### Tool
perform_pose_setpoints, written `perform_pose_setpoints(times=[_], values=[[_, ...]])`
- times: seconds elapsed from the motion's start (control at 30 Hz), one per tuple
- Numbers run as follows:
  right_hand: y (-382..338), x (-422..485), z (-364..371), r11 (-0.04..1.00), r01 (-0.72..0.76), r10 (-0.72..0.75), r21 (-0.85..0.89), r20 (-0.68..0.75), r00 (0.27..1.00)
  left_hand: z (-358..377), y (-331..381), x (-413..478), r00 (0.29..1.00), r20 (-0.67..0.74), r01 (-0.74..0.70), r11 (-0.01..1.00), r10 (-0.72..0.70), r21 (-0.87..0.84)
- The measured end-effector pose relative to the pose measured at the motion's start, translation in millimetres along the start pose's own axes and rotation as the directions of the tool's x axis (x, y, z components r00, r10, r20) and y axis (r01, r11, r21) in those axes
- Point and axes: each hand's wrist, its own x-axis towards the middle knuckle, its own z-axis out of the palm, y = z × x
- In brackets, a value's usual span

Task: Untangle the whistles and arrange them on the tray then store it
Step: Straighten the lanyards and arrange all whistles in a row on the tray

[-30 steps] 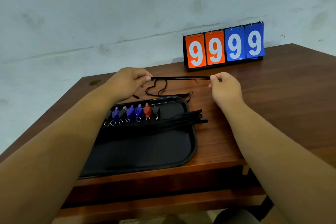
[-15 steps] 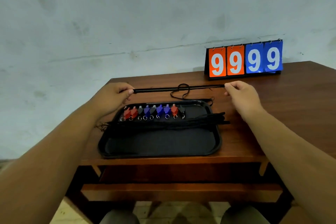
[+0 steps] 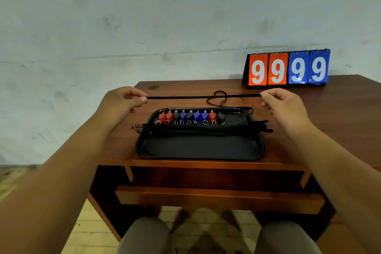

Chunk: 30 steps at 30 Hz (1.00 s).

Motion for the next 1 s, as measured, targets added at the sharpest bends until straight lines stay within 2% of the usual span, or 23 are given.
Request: perform_pose_setpoints(times=[0.2,0.33,0.53,0.67,0.77,1.0], values=[[20,-25,-1,0.999,-0.046,0.046,0.004,-0.040,0.998,17,-23,-17,1.000,-0.001,0.030,0.999,-0.030,-0.013],[30,-30,3,0.996,-0.036,0.032,-0.081,-0.048,0.998,32,-35,-28,0.996,-0.035,0.082,0.997,-0.082,0.011],[38,-26,4,0.984,-0.026,0.031,-0.178,0.024,0.999,40,-50,-34,0.997,-0.059,0.062,0.988,-0.054,0.144],[41,-25,5,0.965,0.000,0.010,-0.263,0.038,0.999,40,-53,-37,0.993,-0.061,0.106,0.986,-0.099,0.128],[42,-26,5,0.967,-0.003,0.011,-0.255,0.031,0.999,39,-52,-41,0.990,-0.075,0.122,0.989,-0.116,0.079],[40,-28,5,0.977,-0.015,0.026,-0.215,0.046,0.999,40,-49,-44,0.992,-0.063,0.113,0.988,-0.107,0.104]])
